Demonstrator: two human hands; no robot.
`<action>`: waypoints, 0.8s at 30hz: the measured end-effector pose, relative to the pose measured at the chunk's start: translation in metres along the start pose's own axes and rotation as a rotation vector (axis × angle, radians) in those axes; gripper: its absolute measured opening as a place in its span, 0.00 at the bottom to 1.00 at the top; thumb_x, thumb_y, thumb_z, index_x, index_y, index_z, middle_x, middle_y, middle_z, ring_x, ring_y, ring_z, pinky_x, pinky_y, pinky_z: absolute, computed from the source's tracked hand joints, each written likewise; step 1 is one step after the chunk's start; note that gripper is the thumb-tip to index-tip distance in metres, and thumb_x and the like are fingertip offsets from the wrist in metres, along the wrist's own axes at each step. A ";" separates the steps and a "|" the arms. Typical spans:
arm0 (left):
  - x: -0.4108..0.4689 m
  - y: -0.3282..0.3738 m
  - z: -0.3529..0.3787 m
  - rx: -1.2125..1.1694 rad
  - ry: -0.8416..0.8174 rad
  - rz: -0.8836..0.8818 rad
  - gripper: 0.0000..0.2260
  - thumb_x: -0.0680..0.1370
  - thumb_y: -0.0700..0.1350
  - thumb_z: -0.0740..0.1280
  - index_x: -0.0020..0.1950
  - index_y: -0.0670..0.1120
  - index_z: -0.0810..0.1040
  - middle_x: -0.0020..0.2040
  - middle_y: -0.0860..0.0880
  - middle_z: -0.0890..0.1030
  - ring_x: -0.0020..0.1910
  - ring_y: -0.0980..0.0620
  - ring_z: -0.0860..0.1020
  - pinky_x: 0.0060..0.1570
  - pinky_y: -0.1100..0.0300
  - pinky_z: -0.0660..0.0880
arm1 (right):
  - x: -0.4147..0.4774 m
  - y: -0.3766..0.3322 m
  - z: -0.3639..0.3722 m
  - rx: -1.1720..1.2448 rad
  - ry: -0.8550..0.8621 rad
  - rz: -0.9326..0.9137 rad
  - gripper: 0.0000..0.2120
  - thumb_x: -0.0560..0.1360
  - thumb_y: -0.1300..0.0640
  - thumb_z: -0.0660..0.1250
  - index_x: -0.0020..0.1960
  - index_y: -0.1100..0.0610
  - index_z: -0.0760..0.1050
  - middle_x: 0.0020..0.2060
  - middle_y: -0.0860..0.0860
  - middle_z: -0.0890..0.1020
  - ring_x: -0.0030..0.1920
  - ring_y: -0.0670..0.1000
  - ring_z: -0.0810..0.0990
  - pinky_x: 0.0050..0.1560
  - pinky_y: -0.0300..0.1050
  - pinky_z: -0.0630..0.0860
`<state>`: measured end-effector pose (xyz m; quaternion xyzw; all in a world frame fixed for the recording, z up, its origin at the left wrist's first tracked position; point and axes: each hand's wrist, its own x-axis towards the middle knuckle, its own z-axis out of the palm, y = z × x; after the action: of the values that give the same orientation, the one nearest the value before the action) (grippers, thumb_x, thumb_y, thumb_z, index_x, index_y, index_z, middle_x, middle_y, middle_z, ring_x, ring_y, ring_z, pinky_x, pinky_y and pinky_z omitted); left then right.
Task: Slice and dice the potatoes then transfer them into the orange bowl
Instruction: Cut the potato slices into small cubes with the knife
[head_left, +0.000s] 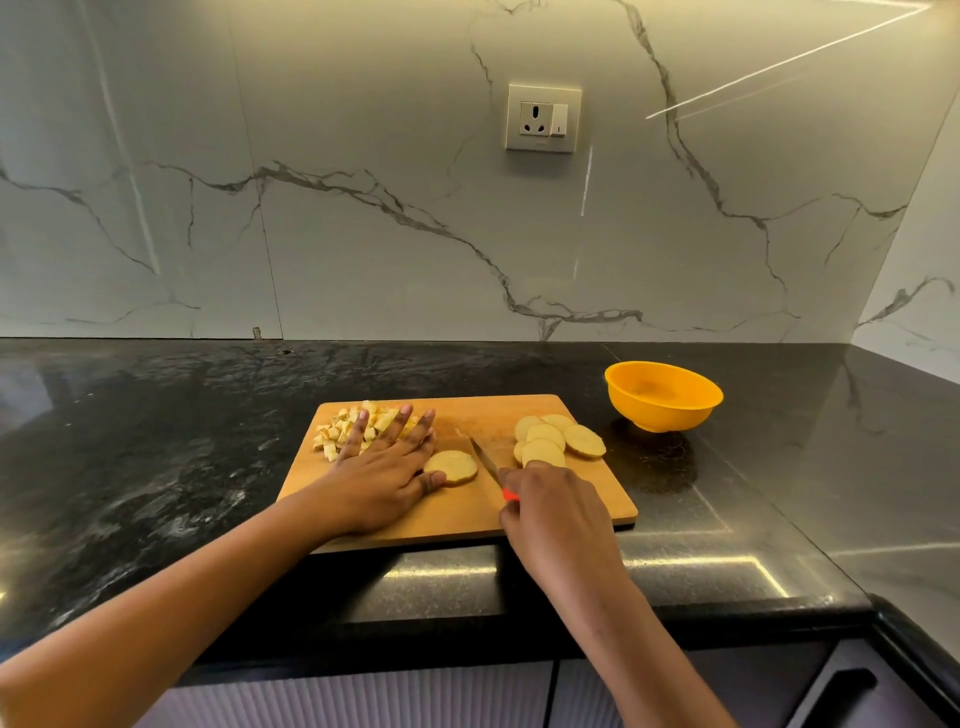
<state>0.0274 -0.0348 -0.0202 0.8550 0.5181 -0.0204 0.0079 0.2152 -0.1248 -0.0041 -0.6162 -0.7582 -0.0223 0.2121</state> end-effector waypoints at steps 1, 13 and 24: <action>0.001 -0.001 0.001 0.002 0.001 0.002 0.56 0.52 0.76 0.21 0.76 0.52 0.38 0.71 0.57 0.26 0.67 0.55 0.24 0.61 0.48 0.21 | 0.001 0.002 0.000 0.000 0.011 0.010 0.16 0.80 0.55 0.59 0.68 0.51 0.72 0.54 0.49 0.77 0.52 0.49 0.77 0.49 0.41 0.73; 0.003 0.005 -0.003 0.066 0.007 -0.016 0.38 0.70 0.68 0.33 0.77 0.51 0.39 0.71 0.56 0.28 0.68 0.56 0.25 0.63 0.49 0.23 | 0.007 0.000 0.000 0.006 -0.037 0.005 0.16 0.80 0.55 0.60 0.67 0.51 0.73 0.55 0.49 0.79 0.53 0.48 0.77 0.51 0.41 0.73; -0.002 -0.014 0.002 0.015 0.131 0.172 0.44 0.62 0.74 0.24 0.74 0.55 0.42 0.76 0.56 0.46 0.71 0.64 0.39 0.66 0.61 0.28 | -0.008 0.006 -0.004 0.055 0.029 0.007 0.20 0.80 0.53 0.58 0.72 0.48 0.67 0.53 0.47 0.77 0.52 0.47 0.75 0.47 0.39 0.70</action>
<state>0.0142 -0.0307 -0.0222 0.8959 0.4420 0.0326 -0.0305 0.2237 -0.1320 -0.0045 -0.6123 -0.7532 -0.0099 0.2401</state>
